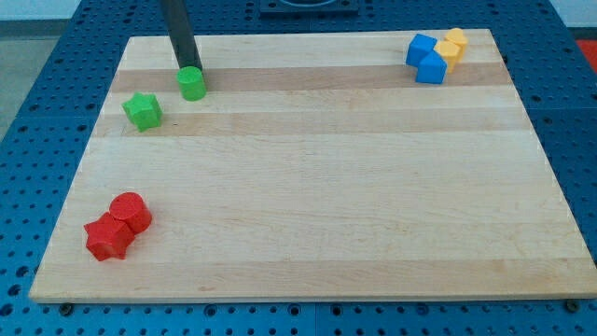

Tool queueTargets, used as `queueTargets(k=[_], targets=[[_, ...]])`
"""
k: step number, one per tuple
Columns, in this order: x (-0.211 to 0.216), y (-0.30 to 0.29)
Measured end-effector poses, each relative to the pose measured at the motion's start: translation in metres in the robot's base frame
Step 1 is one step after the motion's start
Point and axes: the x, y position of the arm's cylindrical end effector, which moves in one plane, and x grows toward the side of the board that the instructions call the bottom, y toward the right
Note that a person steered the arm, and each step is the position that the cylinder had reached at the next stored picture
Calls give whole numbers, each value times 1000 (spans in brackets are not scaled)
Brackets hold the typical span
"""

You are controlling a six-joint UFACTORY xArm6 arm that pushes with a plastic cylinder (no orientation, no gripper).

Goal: Push the green blocks towards the center left

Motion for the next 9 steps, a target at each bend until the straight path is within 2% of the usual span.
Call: queueTargets(k=[3, 7, 9], targets=[[11, 22], [76, 23], [128, 69]])
